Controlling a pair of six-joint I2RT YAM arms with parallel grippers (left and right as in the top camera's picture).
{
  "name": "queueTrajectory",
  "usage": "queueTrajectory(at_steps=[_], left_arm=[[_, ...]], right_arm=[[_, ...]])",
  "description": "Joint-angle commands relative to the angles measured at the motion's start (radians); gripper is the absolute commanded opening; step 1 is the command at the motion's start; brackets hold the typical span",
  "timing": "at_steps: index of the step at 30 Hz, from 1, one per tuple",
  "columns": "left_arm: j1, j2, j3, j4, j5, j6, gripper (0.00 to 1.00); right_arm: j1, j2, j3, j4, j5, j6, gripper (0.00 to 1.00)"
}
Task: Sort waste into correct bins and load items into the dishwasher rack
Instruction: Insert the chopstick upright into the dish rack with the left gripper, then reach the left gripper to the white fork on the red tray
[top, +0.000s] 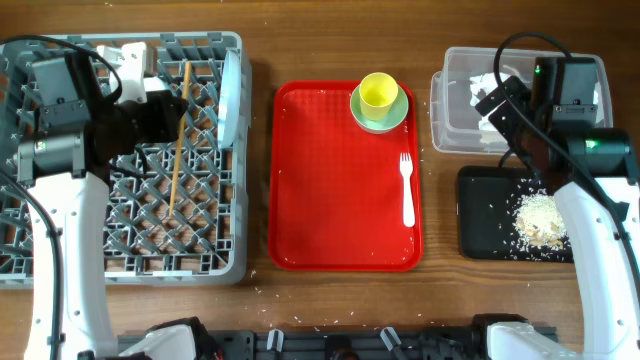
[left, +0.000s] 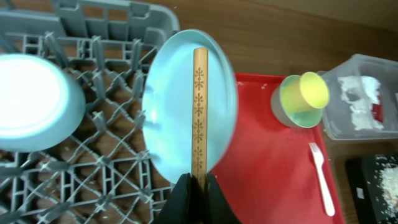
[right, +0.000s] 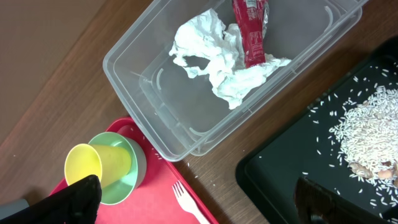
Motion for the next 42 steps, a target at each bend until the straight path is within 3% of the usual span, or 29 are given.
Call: queueTrajectory(at_steps=[1, 4, 8, 9, 11, 12, 14, 18, 21, 22, 23, 24, 28, 29, 31, 35, 38, 42], left_arm=[[0.019, 0.094, -0.014, 0.000, -0.076, 0.027, 0.04], [0.019, 0.247, -0.014, 0.020, -0.076, 0.027, 0.05], [0.021, 0.343, -0.014, 0.098, -0.083, 0.027, 0.13], [0.021, 0.342, -0.014, 0.102, -0.082, 0.027, 0.29], [0.021, 0.342, -0.014, 0.102, -0.082, 0.021, 0.45], [0.021, 0.338, -0.014, 0.098, -0.079, -0.019, 0.45], [0.019, 0.312, -0.014, 0.085, -0.029, -0.064, 0.45], [0.019, 0.151, -0.014, 0.066, 0.027, -0.069, 0.54], [0.014, 0.001, -0.014, 0.047, 0.028, -0.172, 0.55], [-0.002, -0.068, -0.014, 0.040, 0.028, -0.235, 0.63], [-0.029, -0.120, -0.014, 0.037, 0.028, -0.282, 0.87], [-0.076, -0.163, -0.014, 0.037, 0.028, -0.362, 1.00], [-0.359, -0.159, -0.014, 0.070, 0.071, -0.466, 1.00], [-0.478, -0.120, -0.014, 0.111, 0.031, -0.502, 0.95], [-0.635, -0.054, -0.014, 0.172, -0.139, -0.590, 0.94], [-1.004, 0.211, -0.014, 0.327, -0.780, -0.742, 0.94], [-1.136, 0.399, -0.014, 0.457, -0.971, -0.745, 0.93], [-1.205, 0.568, -0.014, 0.574, -1.014, -0.745, 0.90]], right_arm=[[-0.002, 0.004, 0.010, 0.002, 0.002, -0.010, 1.00], [-0.002, 0.004, 0.010, 0.002, 0.002, -0.010, 1.00], [-0.002, 0.004, 0.010, 0.002, 0.002, -0.010, 1.00], [-0.002, 0.004, 0.010, 0.002, 0.002, -0.010, 1.00], [-0.002, 0.004, 0.010, 0.002, 0.002, -0.010, 1.00], [-0.002, 0.004, 0.010, 0.002, 0.002, -0.010, 1.00], [-0.002, 0.004, 0.010, 0.002, 0.002, -0.010, 0.99], [-0.002, 0.004, 0.010, 0.002, 0.002, -0.010, 1.00], [-0.002, 0.004, 0.010, 0.002, 0.002, -0.010, 1.00], [-0.002, 0.004, 0.010, 0.002, 0.002, -0.010, 1.00], [-0.002, 0.004, 0.010, 0.002, 0.002, -0.010, 1.00], [-0.002, 0.004, 0.010, 0.002, 0.002, -0.010, 1.00], [-0.002, 0.004, 0.010, 0.002, 0.002, -0.010, 1.00], [-0.002, 0.004, 0.010, 0.002, 0.002, -0.010, 1.00], [-0.002, 0.004, 0.010, 0.002, 0.002, -0.010, 1.00], [-0.002, 0.004, 0.010, 0.002, 0.002, -0.010, 1.00], [-0.002, 0.004, 0.010, 0.003, 0.002, -0.010, 1.00], [-0.002, 0.004, 0.010, 0.003, 0.002, -0.010, 1.00]])
